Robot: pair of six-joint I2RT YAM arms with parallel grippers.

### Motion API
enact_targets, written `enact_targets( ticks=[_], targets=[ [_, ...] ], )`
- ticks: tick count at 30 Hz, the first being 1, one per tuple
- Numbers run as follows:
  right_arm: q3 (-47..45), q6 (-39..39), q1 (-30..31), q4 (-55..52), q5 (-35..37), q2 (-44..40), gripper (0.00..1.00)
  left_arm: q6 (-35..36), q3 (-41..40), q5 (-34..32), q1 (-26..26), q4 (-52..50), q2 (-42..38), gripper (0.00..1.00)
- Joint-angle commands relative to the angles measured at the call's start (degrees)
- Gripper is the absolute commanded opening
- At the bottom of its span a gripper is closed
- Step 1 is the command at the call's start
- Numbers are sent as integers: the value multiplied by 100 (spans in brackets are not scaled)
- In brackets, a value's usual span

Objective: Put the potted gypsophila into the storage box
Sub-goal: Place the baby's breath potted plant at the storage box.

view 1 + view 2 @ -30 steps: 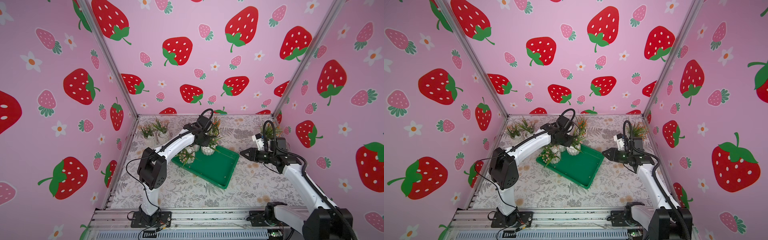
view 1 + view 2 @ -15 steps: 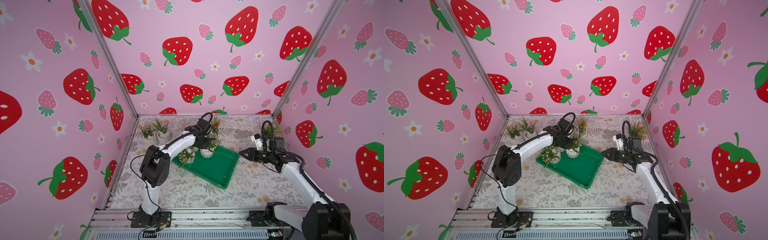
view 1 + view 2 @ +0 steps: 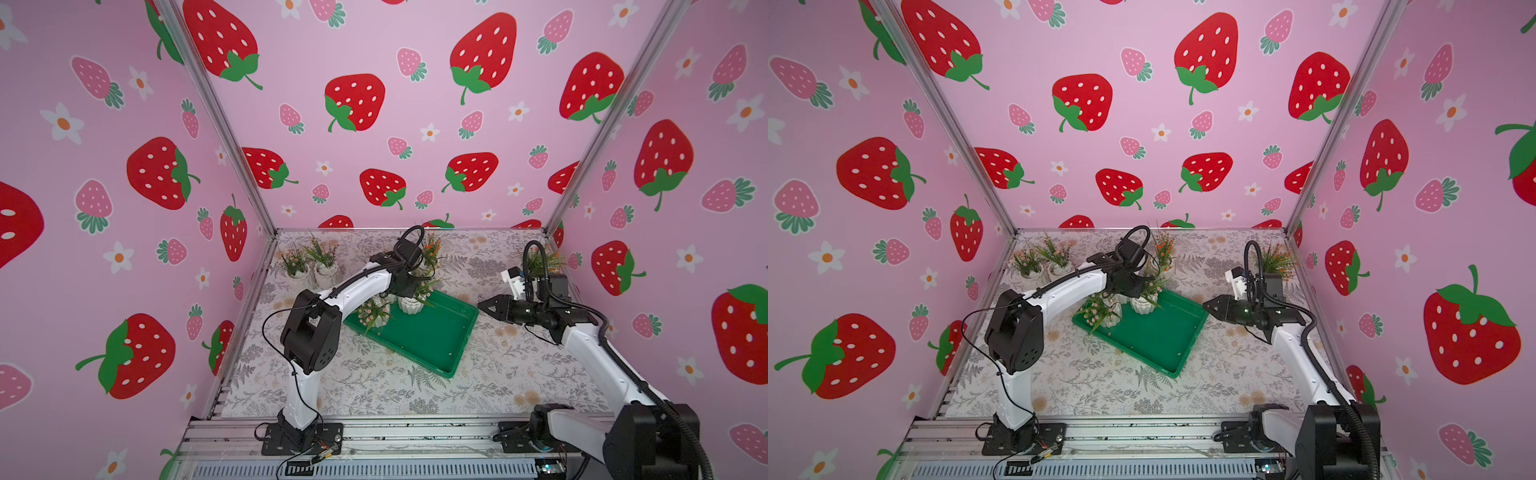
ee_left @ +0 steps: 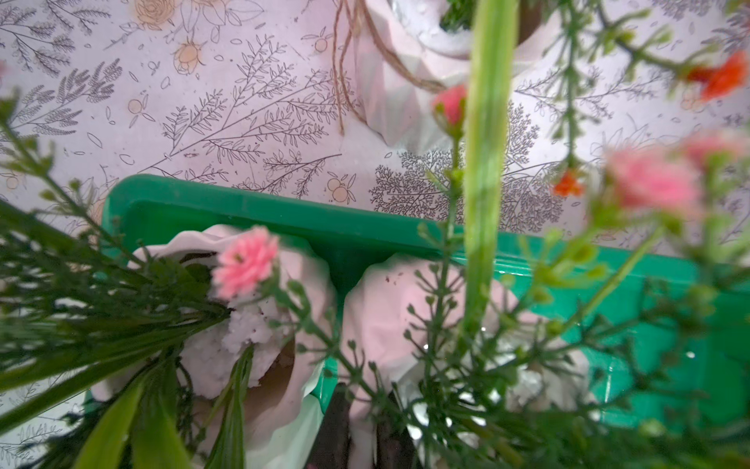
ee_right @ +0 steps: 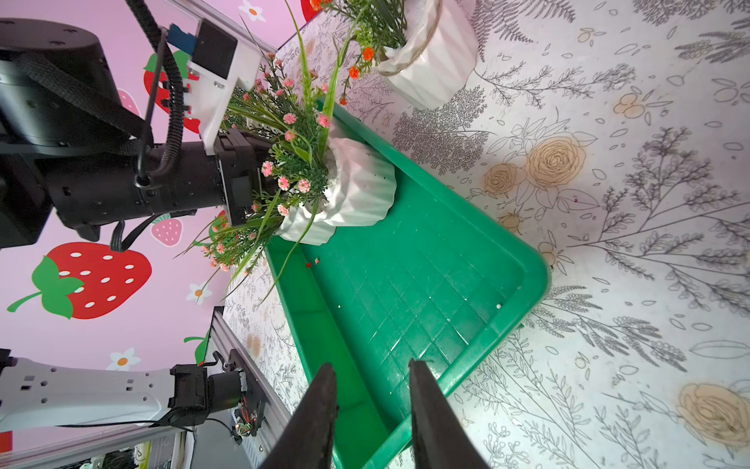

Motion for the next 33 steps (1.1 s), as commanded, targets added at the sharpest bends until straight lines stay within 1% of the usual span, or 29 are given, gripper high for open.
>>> enact_targets(
  ticks=[1,5,9,11,14,24,28,33],
  targets=[
    [-25,1,-33,69,-95,54,33,-9,20,-199,27,203,78,0],
    [-26,-8,-30,69,-87,67,33,-25,33,-208,45,207,162,0],
    [-27,5,-32,70,-71,82,33,-21,49,-337,53,216,177,5],
    [-26,10,-32,69,-61,82,33,-10,40,-408,60,229,145,11],
    [-17,19,-30,72,-51,67,33,6,34,-447,62,240,112,16],
    [-31,45,-36,59,13,21,33,10,21,-420,62,257,-21,29],
    [-30,29,-26,19,99,-36,33,-58,-125,-265,57,349,-355,30],
    [11,-58,-35,-84,313,-54,33,-149,-496,178,60,615,-1045,30]
  ],
)
